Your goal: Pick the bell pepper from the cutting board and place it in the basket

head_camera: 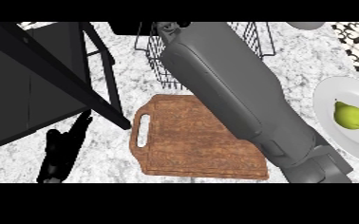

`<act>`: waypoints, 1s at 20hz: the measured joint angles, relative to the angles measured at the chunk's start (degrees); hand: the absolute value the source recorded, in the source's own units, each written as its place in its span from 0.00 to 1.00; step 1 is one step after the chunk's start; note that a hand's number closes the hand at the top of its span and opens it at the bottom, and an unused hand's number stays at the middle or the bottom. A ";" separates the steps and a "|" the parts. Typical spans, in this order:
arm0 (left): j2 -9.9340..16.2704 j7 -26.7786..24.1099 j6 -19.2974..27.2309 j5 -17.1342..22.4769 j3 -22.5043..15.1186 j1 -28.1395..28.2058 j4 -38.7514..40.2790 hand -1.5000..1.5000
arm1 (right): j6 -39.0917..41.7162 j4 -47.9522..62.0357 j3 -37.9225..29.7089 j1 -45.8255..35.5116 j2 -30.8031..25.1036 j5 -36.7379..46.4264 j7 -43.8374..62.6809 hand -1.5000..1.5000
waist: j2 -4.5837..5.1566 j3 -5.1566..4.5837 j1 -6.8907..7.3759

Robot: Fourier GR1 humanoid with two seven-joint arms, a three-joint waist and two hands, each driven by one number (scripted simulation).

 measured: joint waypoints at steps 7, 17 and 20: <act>-0.47 0.03 0.15 -0.48 0.20 -0.25 0.38 0.50 | -9.06 2.79 -3.93 4.86 0.08 -4.97 -5.26 1.00 | 0.12 0.01 -0.12; -0.81 0.18 -0.39 -0.45 0.97 0.24 0.41 0.50 | -15.10 10.18 -3.45 9.51 -0.58 -5.65 -8.04 1.00 | -0.17 0.08 -0.96; -0.51 -0.48 -1.13 -0.13 1.35 1.36 -0.23 0.50 | -13.79 12.31 -3.32 9.83 -1.49 -4.35 -7.58 0.00 | -0.30 0.17 -1.14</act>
